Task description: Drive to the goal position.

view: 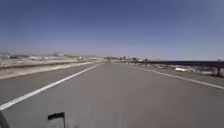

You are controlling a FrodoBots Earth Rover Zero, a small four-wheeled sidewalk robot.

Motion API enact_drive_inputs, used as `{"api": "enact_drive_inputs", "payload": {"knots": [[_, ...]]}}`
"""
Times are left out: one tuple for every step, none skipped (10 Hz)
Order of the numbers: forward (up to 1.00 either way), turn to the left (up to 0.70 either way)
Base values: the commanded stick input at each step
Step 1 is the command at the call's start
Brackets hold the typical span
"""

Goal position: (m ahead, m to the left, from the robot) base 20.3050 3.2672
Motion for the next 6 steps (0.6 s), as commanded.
{"api": "enact_drive_inputs", "payload": {"knots": [[1.0,0.0],[1.0,0.0],[1.0,0.0],[1.0,0.0],[1.0,0.0],[1.0,0.0]]}}
